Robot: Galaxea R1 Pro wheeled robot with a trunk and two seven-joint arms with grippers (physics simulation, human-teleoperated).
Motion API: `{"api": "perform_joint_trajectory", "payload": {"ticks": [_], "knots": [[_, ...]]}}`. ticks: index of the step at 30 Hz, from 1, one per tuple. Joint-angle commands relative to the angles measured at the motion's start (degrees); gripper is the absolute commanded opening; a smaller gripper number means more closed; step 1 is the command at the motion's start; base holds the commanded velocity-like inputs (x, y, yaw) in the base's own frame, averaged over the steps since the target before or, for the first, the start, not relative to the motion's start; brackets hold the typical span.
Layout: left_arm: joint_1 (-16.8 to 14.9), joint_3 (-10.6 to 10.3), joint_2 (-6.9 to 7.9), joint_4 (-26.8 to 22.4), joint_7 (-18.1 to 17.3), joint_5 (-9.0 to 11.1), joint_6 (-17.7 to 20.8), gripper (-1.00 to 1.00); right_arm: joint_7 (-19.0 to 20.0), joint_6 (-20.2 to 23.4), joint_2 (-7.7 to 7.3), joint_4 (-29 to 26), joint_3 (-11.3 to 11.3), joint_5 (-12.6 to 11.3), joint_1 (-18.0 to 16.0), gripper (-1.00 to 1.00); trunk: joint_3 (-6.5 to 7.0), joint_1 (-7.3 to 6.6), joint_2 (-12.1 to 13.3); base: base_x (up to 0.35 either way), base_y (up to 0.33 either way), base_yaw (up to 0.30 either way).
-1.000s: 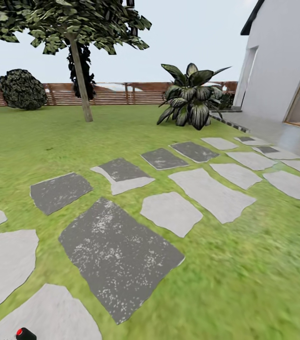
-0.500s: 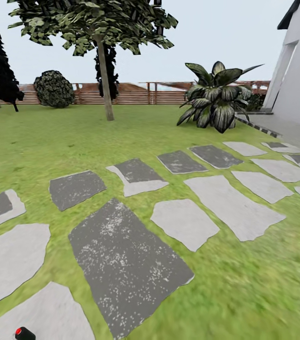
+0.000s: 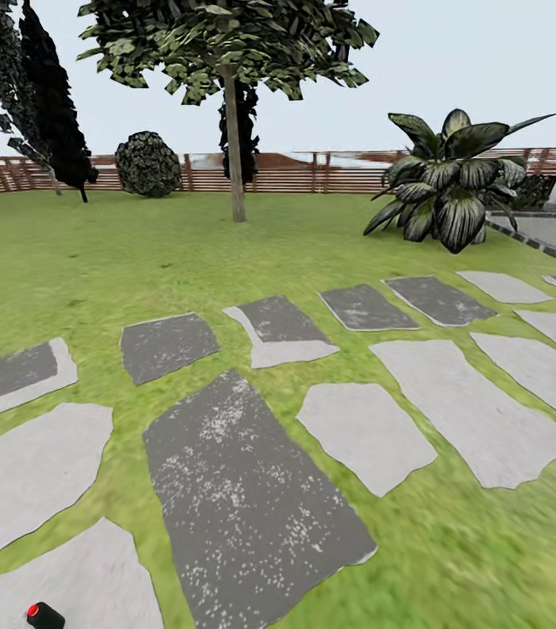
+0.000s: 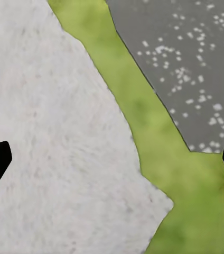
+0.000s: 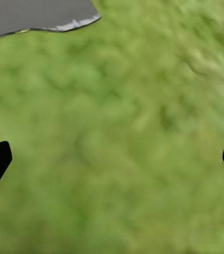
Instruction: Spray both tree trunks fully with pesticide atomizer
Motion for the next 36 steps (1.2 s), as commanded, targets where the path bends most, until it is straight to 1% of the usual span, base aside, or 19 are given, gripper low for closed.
{"api": "perform_joint_trajectory", "payload": {"ticks": [1, 6, 12, 36], "knots": [[0.0, 0.0, 0.01, 0.0, 0.0, 0.0, 0.0, 1.0, 0.0, 0.0, 0.0, 0.0, 0.0, 0.0, 0.0, 1.0, 0.0, 0.0, 0.0, 0.221, -0.202, 0.277], [0.0, 0.1, 0.06, 0.0, 0.0, 0.1, 0.0, 1.0, 0.0, 0.0, 0.0, 0.0, 0.0, 0.0, 0.0, 1.0, 0.0, 0.0, 0.0, 0.203, -0.162, 0.277], [0.0, 0.1, 0.06, 0.0, 0.0, 0.1, 0.0, 1.0, 0.0, 0.0, 0.0, 0.0, 0.0, 0.0, 0.0, 1.0, 0.0, 0.0, 0.0, 0.107, -0.037, 0.277], [0.0, 0.2, 0.19, 0.0, 0.0, 0.1, 0.0, 1.0, 0.0, 0.0, 0.0, 0.0, 0.0, 0.0, 0.0, 1.0, 0.0, 0.0, 0.0, 0.004, -0.001, 0.277]]}}
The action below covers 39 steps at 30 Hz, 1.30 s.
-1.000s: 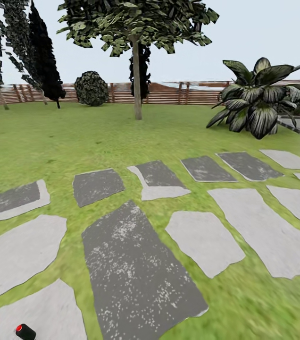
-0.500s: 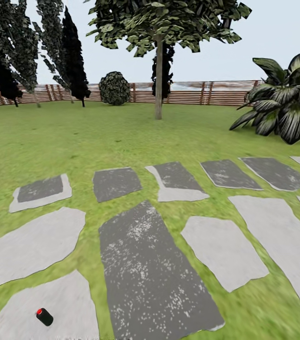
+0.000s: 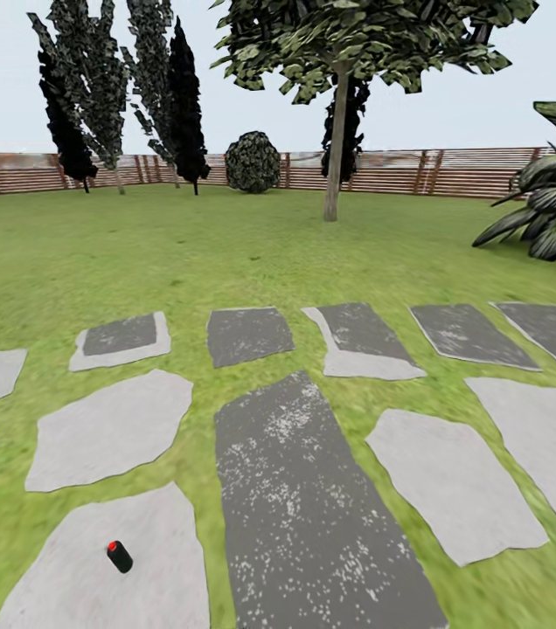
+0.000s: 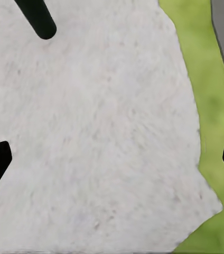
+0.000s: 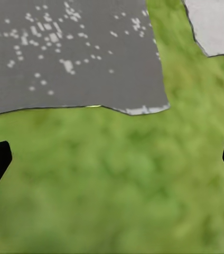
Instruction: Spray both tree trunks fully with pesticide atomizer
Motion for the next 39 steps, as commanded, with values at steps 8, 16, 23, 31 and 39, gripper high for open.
{"api": "perform_joint_trajectory", "payload": {"ticks": [8, 16, 23, 31, 39], "knots": [[0.0, -0.1, -0.21, -0.1, 0.0, -0.1, 0.1, 1.0, 0.0, 0.0, -0.03, 0.0, 0.0, 0.0, 0.0, 1.0, 0.0, 0.0, 0.0, 0.025, -0.003, 0.277], [0.0, 0.0, -0.17, -0.1, 0.0, 0.0, 0.0, 1.0, 0.0, 0.0, -0.02, 0.0, 0.0, 0.0, 0.0, 1.0, 0.0, 0.0, 0.0, 0.259, -0.134, 0.276], [0.0, 0.0, -0.15, -0.1, 0.0, 0.0, 0.0, 1.0, 0.0, 0.0, -0.09, 0.0, 0.0, 0.2, 0.0, 1.0, 0.0, 0.0, 0.0, 0.236, -0.195, 0.04], [0.0, 0.0, -0.13, -0.1, 0.1, 0.0, 0.1, 1.0, 0.0, 0.0, -0.08, 0.0, 0.0, 0.1, 0.0, 1.0, 0.0, 0.0, 0.0, 0.118, -0.259, 0.0], [0.0, 0.0, -0.13, 0.0, 0.1, 0.0, 0.1, 1.0, 0.0, 0.0, -0.07, 0.0, 0.0, 0.1, 0.0, 1.0, 0.0, 0.0, 0.0, 0.09, -0.27, 0.138]]}}
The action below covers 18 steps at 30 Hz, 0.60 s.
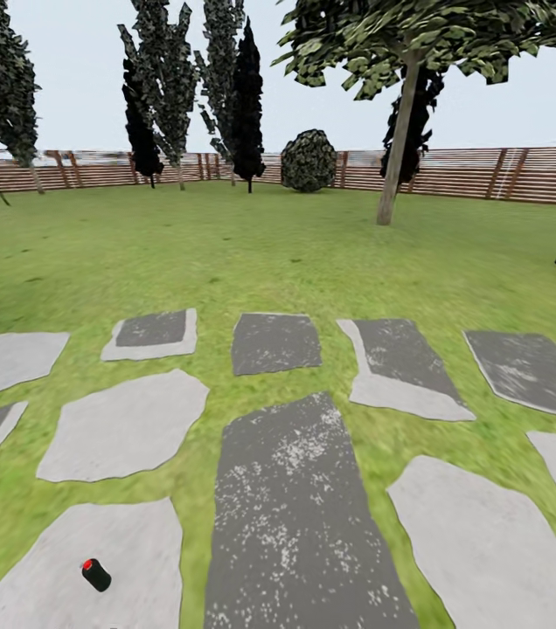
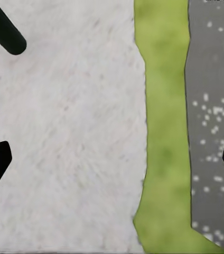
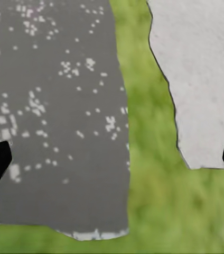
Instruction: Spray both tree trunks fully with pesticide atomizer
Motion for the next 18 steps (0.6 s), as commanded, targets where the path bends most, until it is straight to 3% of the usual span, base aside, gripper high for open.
{"api": "perform_joint_trajectory", "payload": {"ticks": [1, 18], "knots": [[0.0, 0.0, 0.0, 0.0, 0.0, 0.0, 0.0, 1.0, 0.0, 0.0, 0.02, 0.0, 0.0, 0.0, 0.0, 1.0, 0.0, 0.0, 0.0, 0.089, -0.271, 0.262], [0.0, 0.0, 0.08, -0.1, 0.0, 0.0, -0.1, 1.0, 0.0, 0.0, 0.01, 0.0, 0.0, 0.0, 0.0, 1.0, 0.0, 0.0, 0.0, 0.087, -0.271, 0.274]]}}
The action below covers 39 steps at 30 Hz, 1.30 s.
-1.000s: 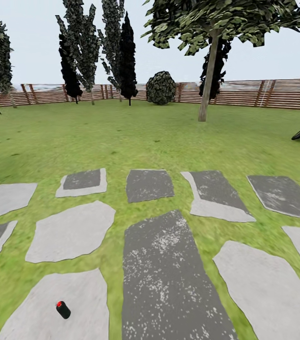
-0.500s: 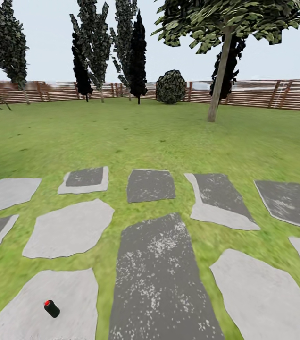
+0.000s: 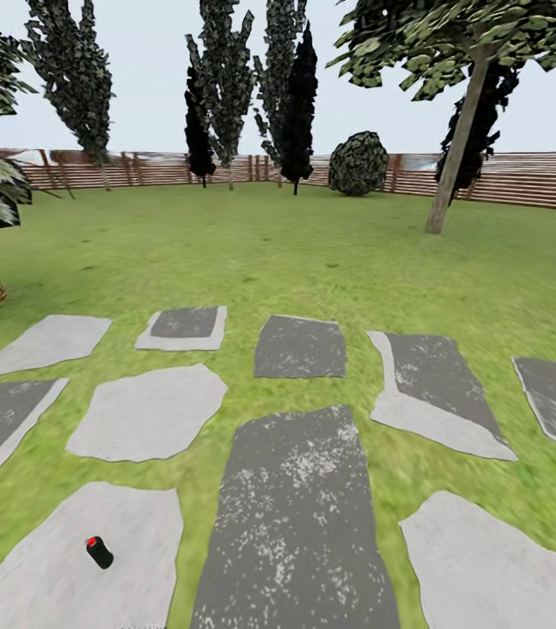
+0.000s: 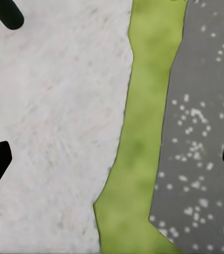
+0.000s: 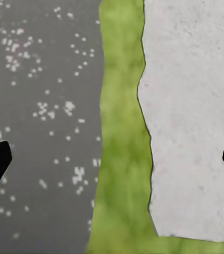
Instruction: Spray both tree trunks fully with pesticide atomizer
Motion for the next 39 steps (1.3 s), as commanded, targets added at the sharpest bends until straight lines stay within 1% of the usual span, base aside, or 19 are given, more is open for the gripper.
{"api": "perform_joint_trajectory", "payload": {"ticks": [1, 25, 32, 39], "knots": [[0.0, 0.0, 0.0, 0.0, 0.0, 0.0, 0.0, 1.0, 0.0, 0.0, 0.02, 0.0, 0.0, 0.0, 0.0, 1.0, 0.0, 0.0, 0.0, 0.086, -0.271, 0.275], [0.0, 0.0, 0.01, 0.0, 0.0, 0.1, 0.0, 1.0, 0.0, 0.0, -0.01, 0.0, 0.0, 0.0, 0.0, 1.0, 0.0, 0.0, 0.0, 0.097, -0.267, 0.275], [0.0, 0.0, 0.08, 0.0, 0.0, 0.1, 0.0, 1.0, 0.0, 0.0, 0.0, 0.0, 0.0, 0.0, 0.0, 1.0, 0.0, 0.0, 0.0, 0.147, -0.142, 0.275], [0.0, 0.0, 0.09, 0.0, 0.0, 0.1, 0.0, 1.0, 0.0, 0.0, 0.0, 0.0, 0.0, 0.0, 0.0, 1.0, 0.0, 0.0, 0.0, 0.124, -0.048, 0.275]]}}
